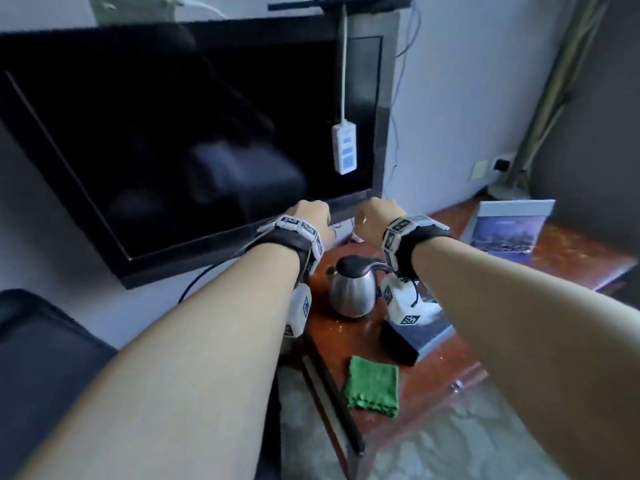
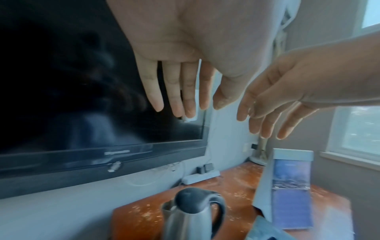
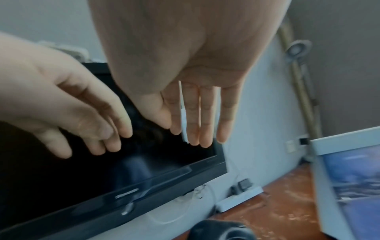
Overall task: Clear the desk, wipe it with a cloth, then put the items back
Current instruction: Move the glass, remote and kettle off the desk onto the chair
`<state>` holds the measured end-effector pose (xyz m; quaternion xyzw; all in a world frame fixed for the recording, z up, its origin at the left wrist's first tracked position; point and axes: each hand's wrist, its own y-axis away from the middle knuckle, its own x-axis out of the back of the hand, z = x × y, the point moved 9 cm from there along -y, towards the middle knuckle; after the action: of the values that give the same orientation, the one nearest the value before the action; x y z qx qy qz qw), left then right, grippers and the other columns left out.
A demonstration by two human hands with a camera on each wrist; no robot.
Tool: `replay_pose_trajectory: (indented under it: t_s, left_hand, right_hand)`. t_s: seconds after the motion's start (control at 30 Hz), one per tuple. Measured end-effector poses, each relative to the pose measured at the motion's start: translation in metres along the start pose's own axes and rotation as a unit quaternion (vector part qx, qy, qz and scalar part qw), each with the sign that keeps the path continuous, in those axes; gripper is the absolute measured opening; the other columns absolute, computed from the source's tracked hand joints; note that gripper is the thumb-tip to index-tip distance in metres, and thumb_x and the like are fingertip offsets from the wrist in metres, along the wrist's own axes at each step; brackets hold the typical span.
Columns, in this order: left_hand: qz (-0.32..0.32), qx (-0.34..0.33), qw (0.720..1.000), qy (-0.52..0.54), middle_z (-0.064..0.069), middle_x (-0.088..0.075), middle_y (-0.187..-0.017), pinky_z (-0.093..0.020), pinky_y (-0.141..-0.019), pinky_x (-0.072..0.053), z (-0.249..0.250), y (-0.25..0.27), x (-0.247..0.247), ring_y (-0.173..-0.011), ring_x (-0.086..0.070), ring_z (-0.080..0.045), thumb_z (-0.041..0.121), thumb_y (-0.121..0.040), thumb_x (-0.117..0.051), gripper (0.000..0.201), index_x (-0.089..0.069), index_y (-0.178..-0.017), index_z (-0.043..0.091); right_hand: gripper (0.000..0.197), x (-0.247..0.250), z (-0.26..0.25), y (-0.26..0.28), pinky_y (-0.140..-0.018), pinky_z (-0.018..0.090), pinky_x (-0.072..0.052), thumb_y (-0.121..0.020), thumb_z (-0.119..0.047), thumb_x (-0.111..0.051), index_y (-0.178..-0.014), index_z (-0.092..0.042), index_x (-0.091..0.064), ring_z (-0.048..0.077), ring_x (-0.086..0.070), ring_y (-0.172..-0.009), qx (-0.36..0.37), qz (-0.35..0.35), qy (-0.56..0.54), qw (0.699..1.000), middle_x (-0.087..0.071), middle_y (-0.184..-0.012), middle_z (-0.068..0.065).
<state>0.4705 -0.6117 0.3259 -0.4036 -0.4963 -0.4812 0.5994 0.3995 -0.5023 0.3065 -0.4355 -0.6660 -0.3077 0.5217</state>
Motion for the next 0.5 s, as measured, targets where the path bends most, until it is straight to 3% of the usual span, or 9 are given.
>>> replay_pose_trajectory:
  t_s: [0.1, 0.17, 0.23, 0.3, 0.5]
  left_hand:
    - [-0.006, -0.059, 0.998, 0.001, -0.009, -0.067, -0.110, -0.030, -0.072, -0.049, 0.068, 0.012, -0.005, -0.091, -0.064, -0.029, 0.026, -0.091, -0.058, 0.024, -0.067, -0.109, 0.014]
    - [-0.021, -0.089, 0.996, -0.004, -0.008, -0.067, -0.109, -0.030, -0.072, -0.051, 0.104, 0.020, -0.023, -0.090, -0.064, -0.028, 0.022, -0.089, -0.058, 0.022, -0.066, -0.108, 0.014]
    - [-0.030, -0.111, 0.993, 0.005, -0.005, -0.065, -0.109, -0.030, -0.073, -0.051, 0.132, 0.026, -0.044, -0.088, -0.063, -0.026, 0.021, -0.085, -0.061, 0.021, -0.065, -0.105, 0.018]
    - [-0.034, -0.127, 0.991, 0.005, -0.001, -0.062, -0.111, -0.032, -0.080, -0.052, 0.155, 0.034, -0.062, -0.090, -0.061, -0.024, 0.026, -0.083, -0.062, 0.022, -0.063, -0.105, 0.025]
    - [-0.061, -0.161, 0.984, -0.043, -0.006, -0.065, -0.117, -0.032, -0.082, -0.051, 0.218, 0.028, -0.092, -0.101, -0.064, -0.029, 0.031, -0.085, -0.061, 0.029, -0.065, -0.112, 0.020]
  right_hand:
    - [0.015, 0.031, 0.079, 0.038, -0.079, 0.036, -0.053, -0.082, -0.030, -0.056, -0.084, -0.018, -0.065, 0.032, -0.063, -0.085, -0.081, 0.015, 0.026, 0.996, -0.068, -0.098, 0.010]
    - [0.028, 0.044, 0.127, 0.072, -0.085, 0.035, -0.052, -0.082, -0.043, -0.059, -0.095, -0.020, -0.068, 0.032, -0.064, -0.093, -0.129, 0.022, 0.039, 0.991, -0.068, -0.100, 0.007]
    - [0.028, 0.050, 0.171, 0.108, -0.082, 0.032, -0.049, -0.090, -0.032, -0.057, -0.109, -0.013, -0.067, 0.034, -0.062, -0.104, -0.176, 0.017, 0.035, 0.984, -0.065, -0.109, 0.012]
    - [0.029, 0.054, 0.209, 0.134, -0.083, 0.035, -0.050, -0.091, -0.024, -0.052, -0.113, -0.010, -0.066, 0.036, -0.062, -0.106, -0.215, 0.028, 0.052, 0.975, -0.065, -0.114, 0.015]
    - [0.010, 0.060, 0.280, 0.158, -0.071, 0.034, -0.053, -0.082, -0.021, -0.049, -0.082, -0.017, -0.058, 0.034, -0.064, -0.084, -0.252, 0.018, 0.072, 0.965, -0.069, -0.102, 0.013]
